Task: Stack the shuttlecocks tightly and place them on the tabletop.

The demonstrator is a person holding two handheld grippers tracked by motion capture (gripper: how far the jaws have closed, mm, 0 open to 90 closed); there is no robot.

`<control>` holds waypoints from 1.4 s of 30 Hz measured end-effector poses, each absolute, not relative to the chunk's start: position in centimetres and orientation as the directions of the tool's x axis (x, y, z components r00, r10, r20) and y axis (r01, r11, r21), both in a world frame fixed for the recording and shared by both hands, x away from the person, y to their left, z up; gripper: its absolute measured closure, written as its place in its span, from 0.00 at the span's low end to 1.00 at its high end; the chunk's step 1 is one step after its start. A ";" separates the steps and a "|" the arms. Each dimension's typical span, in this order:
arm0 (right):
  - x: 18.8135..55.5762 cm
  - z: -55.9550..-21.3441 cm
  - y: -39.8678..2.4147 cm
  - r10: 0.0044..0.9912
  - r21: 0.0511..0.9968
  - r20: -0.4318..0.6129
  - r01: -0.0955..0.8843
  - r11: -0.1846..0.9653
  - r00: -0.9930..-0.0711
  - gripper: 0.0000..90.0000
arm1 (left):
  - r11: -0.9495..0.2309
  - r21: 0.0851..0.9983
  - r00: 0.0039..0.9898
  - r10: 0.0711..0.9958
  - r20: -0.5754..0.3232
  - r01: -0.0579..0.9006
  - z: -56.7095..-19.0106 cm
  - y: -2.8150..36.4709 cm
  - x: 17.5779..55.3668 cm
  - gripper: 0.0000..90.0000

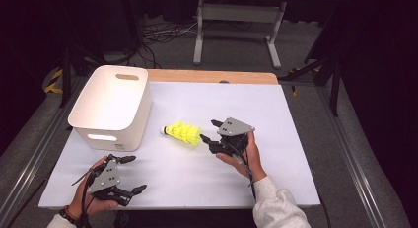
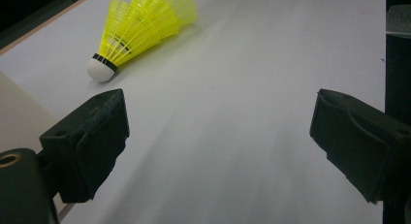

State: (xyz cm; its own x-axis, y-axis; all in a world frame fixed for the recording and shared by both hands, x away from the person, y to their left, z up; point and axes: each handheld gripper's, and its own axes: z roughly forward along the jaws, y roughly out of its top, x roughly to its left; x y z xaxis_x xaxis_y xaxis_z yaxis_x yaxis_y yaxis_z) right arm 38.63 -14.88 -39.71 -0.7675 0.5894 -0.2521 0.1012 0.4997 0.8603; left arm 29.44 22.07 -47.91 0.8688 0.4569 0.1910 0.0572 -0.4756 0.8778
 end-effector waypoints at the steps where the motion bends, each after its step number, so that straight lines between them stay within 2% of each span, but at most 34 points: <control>1: 38.5 -39.6 -15.0 0.590 0.859 -0.259 0.097 0.502 -0.765 0.43 | -0.474 0.879 0.868 0.457 0.191 0.057 -47.9 22.1 29.4 0.09; 15: 37.3 -38.7 -16.2 0.600 0.852 -0.314 0.060 0.520 -0.736 0.33 | -0.475 0.878 0.866 0.460 0.196 0.054 -47.8 22.2 29.4 0.09; 23: 36.8 -38.3 -17.3 0.637 0.865 -0.317 0.062 0.498 -0.703 0.22 | -0.468 0.882 0.861 0.470 0.194 0.057 -47.8 22.3 29.4 0.08; 42: 35.0 -38.6 -19.4 0.640 0.852 -0.364 0.036 0.522 -0.677 0.19 | -0.465 0.883 0.855 0.482 0.193 0.063 -47.8 22.4 29.4 0.09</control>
